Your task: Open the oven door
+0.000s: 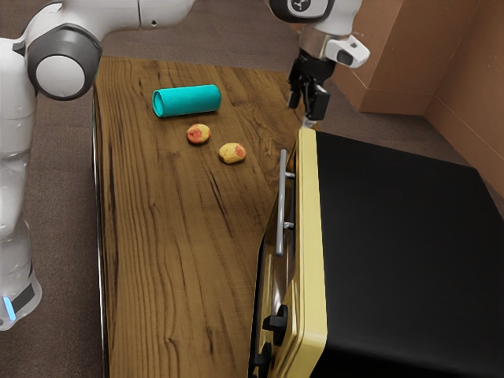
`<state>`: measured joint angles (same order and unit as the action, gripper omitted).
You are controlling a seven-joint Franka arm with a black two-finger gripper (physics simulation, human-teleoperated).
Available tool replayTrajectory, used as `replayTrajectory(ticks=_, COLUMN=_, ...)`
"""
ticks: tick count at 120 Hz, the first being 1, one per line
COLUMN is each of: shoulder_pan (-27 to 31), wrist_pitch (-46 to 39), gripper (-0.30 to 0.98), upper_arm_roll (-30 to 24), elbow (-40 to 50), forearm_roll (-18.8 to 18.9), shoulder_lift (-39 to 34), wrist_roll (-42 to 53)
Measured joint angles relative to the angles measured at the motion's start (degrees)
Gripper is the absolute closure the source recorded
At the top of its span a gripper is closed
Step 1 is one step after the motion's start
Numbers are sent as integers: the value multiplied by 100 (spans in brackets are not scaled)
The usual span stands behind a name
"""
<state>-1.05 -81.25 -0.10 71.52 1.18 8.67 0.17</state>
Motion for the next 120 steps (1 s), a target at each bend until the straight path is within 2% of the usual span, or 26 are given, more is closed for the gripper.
replayTrajectory(ticks=26, shoulder_pan=0, wrist_pitch=-77, gripper=0, upper_arm_roll=1, elbow=-2, forearm_roll=5, shoulder_lift=0, wrist_roll=1)
replayTrajectory(ticks=36, shoulder_pan=40, wrist_pitch=-94, gripper=0, upper_arm_roll=-78, elbow=-327, forearm_roll=74, shoulder_lift=-410, wrist_roll=66)
replayTrajectory(ticks=42, shoulder_pan=96, wrist_pitch=-208, gripper=0, upper_arm_roll=-266, elbow=-729, forearm_roll=135, shoulder_lift=-543, wrist_roll=361)
replayTrajectory(ticks=51, shoulder_pan=52, wrist_pitch=-376, gripper=0, upper_arm_roll=-503, elbow=-1180, forearm_roll=-59, shoulder_lift=-690, wrist_roll=891)
replayTrajectory(ticks=75, shoulder_pan=-530, wrist_pitch=-619, gripper=0, upper_arm_roll=-673, elbow=-1396, forearm_roll=-306, shoulder_lift=-952, wrist_roll=2125)
replayTrajectory(ticks=80, shoulder_pan=-202, wrist_pitch=-649, gripper=0, upper_arm_roll=-1159, elbow=-1471, forearm_roll=-97, shoulder_lift=-1047, wrist_roll=2368)
replayTrajectory(ticks=85, shoulder_pan=427, wrist_pitch=-673, gripper=0, upper_arm_roll=-2010, elbow=-1506, forearm_roll=421, shoulder_lift=-1094, wrist_roll=2591)
replayTrajectory(ticks=90, shoulder_pan=705, wrist_pitch=-677, gripper=0, upper_arm_roll=-2668, elbow=-1521, forearm_roll=926, shoulder_lift=-1114, wrist_roll=2790)
replayTrajectory(ticks=96, shoulder_pan=452, wrist_pitch=-659, gripper=0, upper_arm_roll=-3028, elbow=-1529, forearm_roll=1336, shoulder_lift=-1114, wrist_roll=3007)
replayTrajectory(ticks=102, shoulder_pan=-149, wrist_pitch=-644, gripper=0, upper_arm_roll=-2880, elbow=-1517, forearm_roll=1450, shoulder_lift=-1202, wrist_roll=3209)
replayTrajectory(ticks=105, shoulder_pan=-186, wrist_pitch=-635, gripper=0, upper_arm_roll=-2914, elbow=-1504, forearm_roll=1470, shoulder_lift=-1256, wrist_roll=3305)
replayTrajectory(ticks=106, shoulder_pan=-79, wrist_pitch=-632, gripper=0, upper_arm_roll=-3011, elbow=-1502, forearm_roll=1471, shoulder_lift=-1270, wrist_roll=3337)
replayTrajectory(ticks=112, shoulder_pan=1620, wrist_pitch=-581, gripper=0, upper_arm_roll=-4521, elbow=-1552, forearm_roll=1493, shoulder_lift=-1234, wrist_roll=3516)
replayTrajectory(ticks=116, shoulder_pan=2755, wrist_pitch=-536, gripper=0, upper_arm_roll=-5787, elbow=-1672, forearm_roll=1623, shoulder_lift=-1010, wrist_roll=3621)
replayTrajectory(ticks=120, shoulder_pan=3777, wrist_pitch=-447, gripper=0, upper_arm_roll=-7389, elbow=-1770, forearm_roll=2038, shoulder_lift=-552, wrist_roll=3696)
